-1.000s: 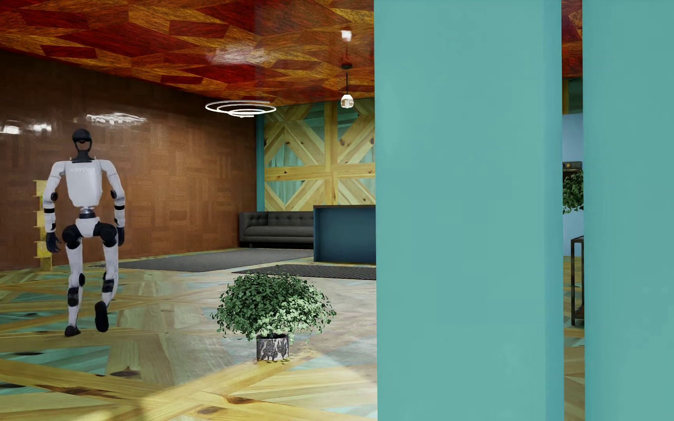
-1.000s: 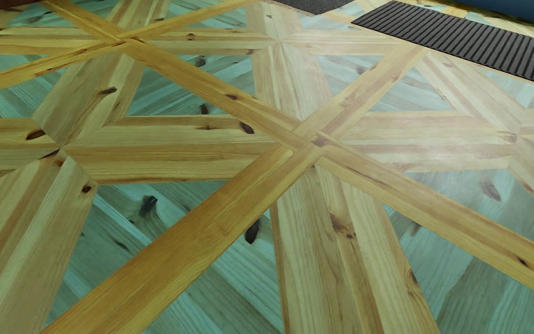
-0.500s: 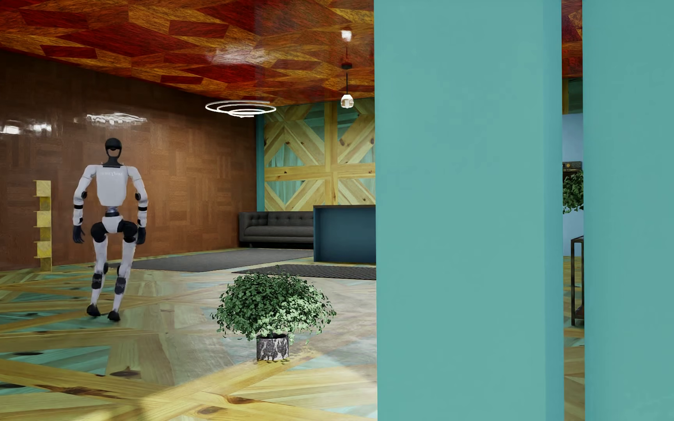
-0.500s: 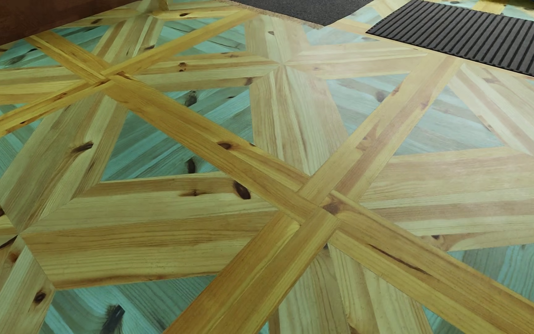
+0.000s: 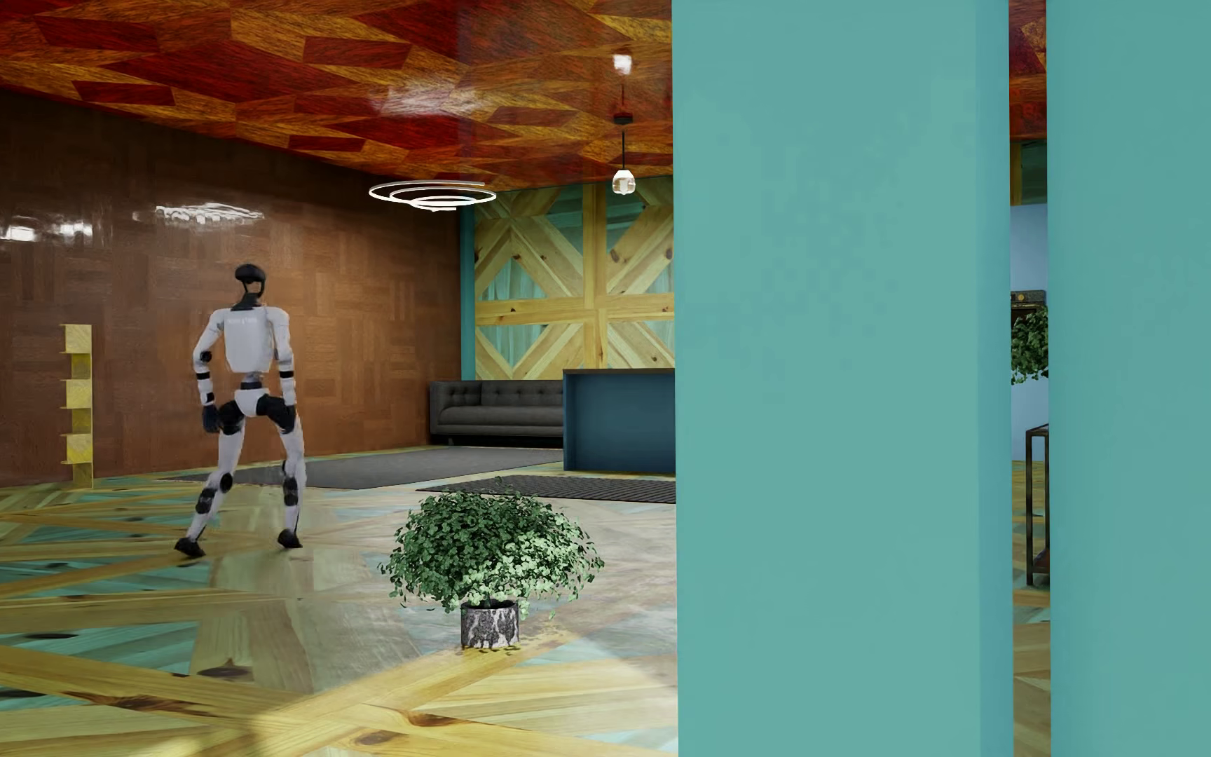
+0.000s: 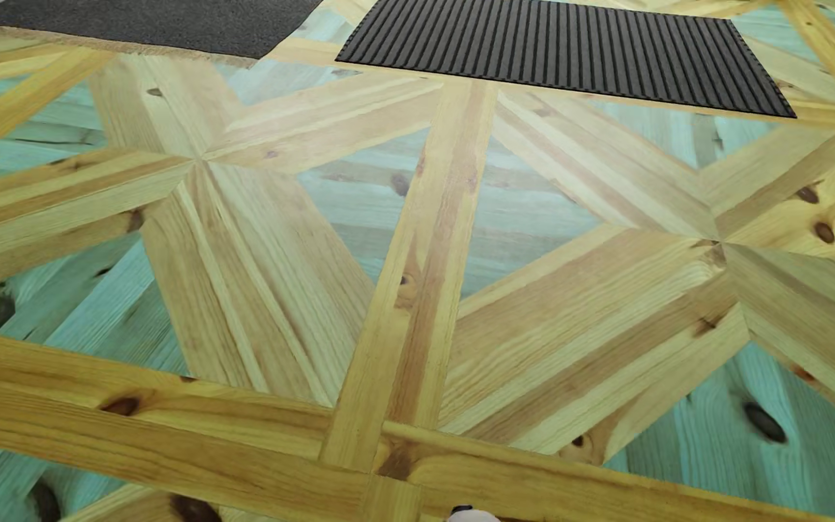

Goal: Approach the counter

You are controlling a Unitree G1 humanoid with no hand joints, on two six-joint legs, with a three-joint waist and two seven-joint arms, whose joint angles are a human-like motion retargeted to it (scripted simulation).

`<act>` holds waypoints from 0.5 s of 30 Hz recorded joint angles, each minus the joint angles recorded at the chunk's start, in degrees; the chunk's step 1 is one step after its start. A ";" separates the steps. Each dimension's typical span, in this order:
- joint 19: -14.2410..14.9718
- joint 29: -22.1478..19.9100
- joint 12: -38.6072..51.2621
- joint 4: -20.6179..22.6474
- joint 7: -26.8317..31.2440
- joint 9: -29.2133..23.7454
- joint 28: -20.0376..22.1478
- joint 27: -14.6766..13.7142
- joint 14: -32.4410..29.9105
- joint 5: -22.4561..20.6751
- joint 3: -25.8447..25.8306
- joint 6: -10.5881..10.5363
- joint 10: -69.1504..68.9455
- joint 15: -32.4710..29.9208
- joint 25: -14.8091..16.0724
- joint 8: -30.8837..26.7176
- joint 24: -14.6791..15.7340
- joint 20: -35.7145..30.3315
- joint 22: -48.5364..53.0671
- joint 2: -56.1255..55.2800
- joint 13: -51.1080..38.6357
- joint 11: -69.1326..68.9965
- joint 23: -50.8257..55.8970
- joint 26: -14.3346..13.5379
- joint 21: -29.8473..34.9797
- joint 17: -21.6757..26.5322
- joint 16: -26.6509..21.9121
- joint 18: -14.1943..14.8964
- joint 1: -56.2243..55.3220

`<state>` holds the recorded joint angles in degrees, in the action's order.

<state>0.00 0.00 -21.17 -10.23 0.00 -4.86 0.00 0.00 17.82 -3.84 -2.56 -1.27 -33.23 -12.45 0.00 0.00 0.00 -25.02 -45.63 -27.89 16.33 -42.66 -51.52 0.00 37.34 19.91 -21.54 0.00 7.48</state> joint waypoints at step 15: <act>0.00 0.00 0.57 3.60 0.00 -2.09 0.00 0.00 -3.80 -7.13 12.56 -1.76 -20.50 24.05 0.00 0.00 0.00 -2.63 -4.23 32.99 -4.80 15.89 9.42 0.00 -7.24 2.67 -0.11 0.00 -28.85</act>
<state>0.00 0.00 -20.60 -6.63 0.00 -6.95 0.00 0.00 14.02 -10.97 10.00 -3.02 -53.74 11.60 0.00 0.00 0.00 -27.65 -49.86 5.11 11.53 -26.77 -42.10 0.00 30.10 22.58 -21.65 0.00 -21.37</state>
